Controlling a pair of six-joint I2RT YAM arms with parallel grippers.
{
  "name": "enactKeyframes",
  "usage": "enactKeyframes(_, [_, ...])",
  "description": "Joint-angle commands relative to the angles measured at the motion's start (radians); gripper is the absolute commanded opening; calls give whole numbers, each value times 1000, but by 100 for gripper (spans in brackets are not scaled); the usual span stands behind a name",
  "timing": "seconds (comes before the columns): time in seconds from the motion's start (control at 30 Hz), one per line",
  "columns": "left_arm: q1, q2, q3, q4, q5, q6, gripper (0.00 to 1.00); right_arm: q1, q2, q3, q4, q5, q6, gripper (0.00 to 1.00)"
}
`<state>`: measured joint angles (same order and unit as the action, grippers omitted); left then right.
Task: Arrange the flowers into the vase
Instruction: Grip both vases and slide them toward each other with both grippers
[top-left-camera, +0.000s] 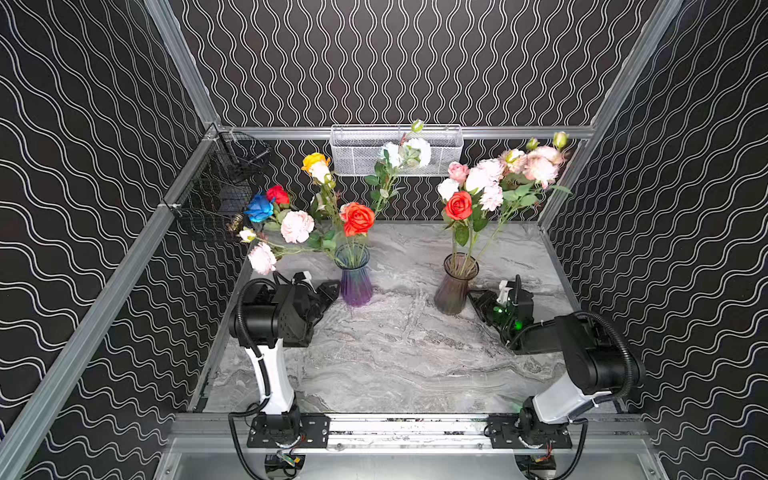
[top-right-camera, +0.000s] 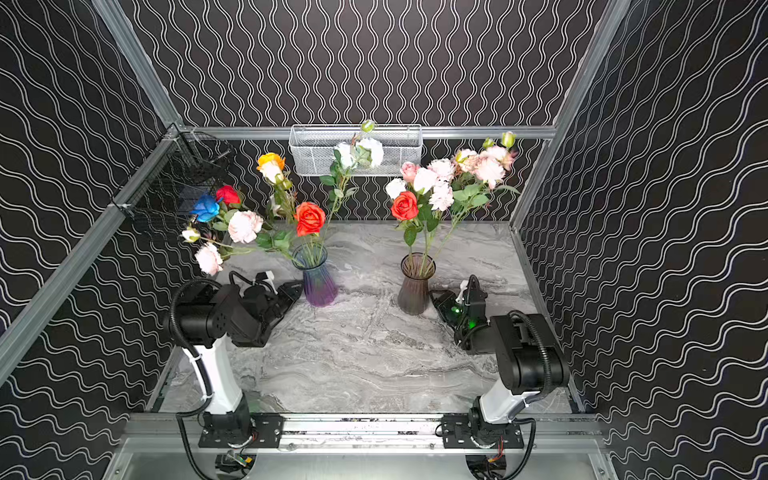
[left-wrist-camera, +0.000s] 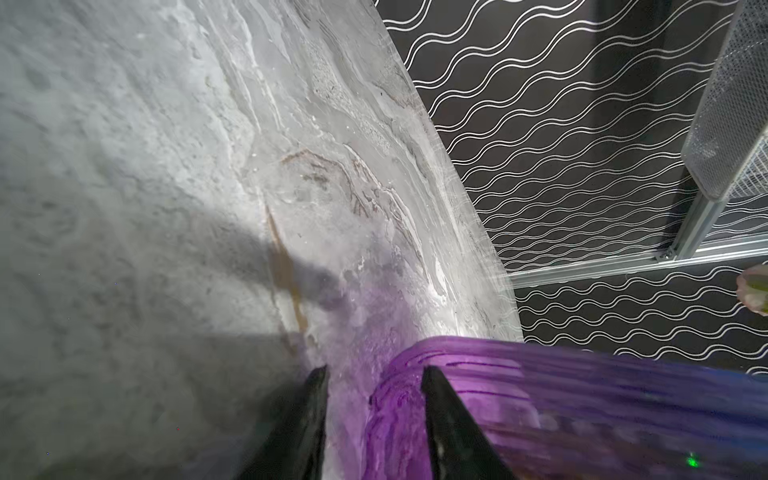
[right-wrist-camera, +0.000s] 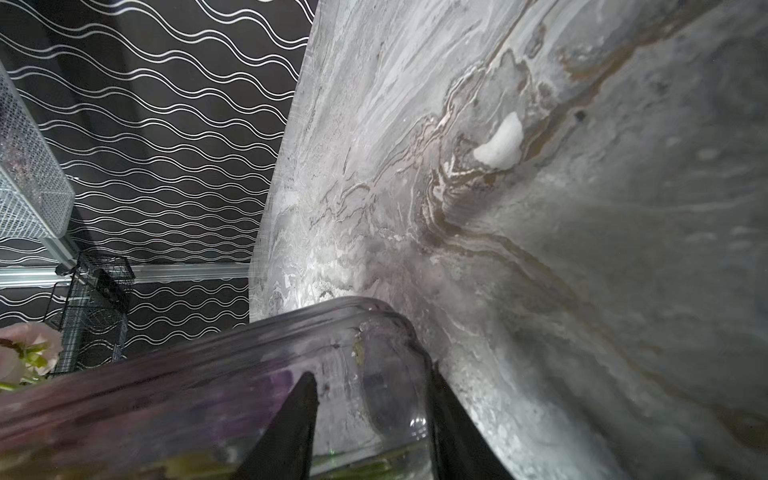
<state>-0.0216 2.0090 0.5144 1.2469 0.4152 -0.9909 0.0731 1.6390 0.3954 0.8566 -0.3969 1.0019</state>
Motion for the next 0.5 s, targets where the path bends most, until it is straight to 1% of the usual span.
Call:
enactKeyframes(0.0, [-4, 0, 4, -28, 4, 16, 42, 4, 2, 8, 18, 12, -7, 44])
enactKeyframes(0.27, [-26, 14, 22, -29, 6, 25, 42, 4, 2, 21, 2, 22, -22, 45])
enactKeyframes(0.47, [-53, -4, 37, -72, -4, 53, 42, 19, 1, 35, -11, 33, -31, 45])
